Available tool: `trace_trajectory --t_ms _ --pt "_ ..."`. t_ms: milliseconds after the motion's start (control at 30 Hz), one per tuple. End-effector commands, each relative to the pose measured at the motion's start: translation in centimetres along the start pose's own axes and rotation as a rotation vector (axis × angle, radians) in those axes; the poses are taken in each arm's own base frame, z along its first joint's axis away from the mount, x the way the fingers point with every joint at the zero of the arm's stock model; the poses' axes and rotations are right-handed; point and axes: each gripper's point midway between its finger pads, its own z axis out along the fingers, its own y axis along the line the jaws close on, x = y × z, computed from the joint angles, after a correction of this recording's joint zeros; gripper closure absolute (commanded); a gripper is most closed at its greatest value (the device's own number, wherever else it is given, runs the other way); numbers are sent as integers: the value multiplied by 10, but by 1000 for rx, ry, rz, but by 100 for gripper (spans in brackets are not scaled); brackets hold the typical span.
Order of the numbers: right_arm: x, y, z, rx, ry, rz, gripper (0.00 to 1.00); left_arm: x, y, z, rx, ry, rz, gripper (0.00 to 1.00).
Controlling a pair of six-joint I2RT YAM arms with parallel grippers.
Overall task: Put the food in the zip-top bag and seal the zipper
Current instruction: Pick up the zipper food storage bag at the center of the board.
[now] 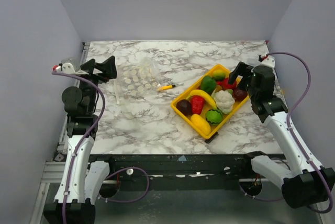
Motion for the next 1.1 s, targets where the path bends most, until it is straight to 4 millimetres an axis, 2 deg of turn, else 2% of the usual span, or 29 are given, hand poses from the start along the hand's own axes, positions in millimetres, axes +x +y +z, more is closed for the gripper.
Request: trace_trajectory --t_ms 0,100,233,400,500,600,767,900,1067 --pt "-20 18 -8 -66 -18 29 0 56 39 3 -160 166 -78 2" --pt "-23 36 -19 -176 -11 20 0 79 38 16 -124 300 -75 1" --pt "-19 43 -26 -221 24 23 0 107 34 33 -62 460 -152 1" --pt "-12 46 -30 -246 62 9 0 141 51 55 -74 620 -241 1" --pt "-7 55 -35 -313 76 9 0 159 59 67 -65 710 -320 1" --pt "-3 60 -37 -345 87 8 0 182 76 77 -118 798 -373 2" --pt "-5 61 -41 -349 87 2 0 209 122 77 -283 841 -428 3" --pt "-9 59 -45 -348 69 -5 0 227 155 66 -408 900 -420 3" --pt "-9 58 -46 -345 64 -7 0 251 168 47 -443 955 -495 5"
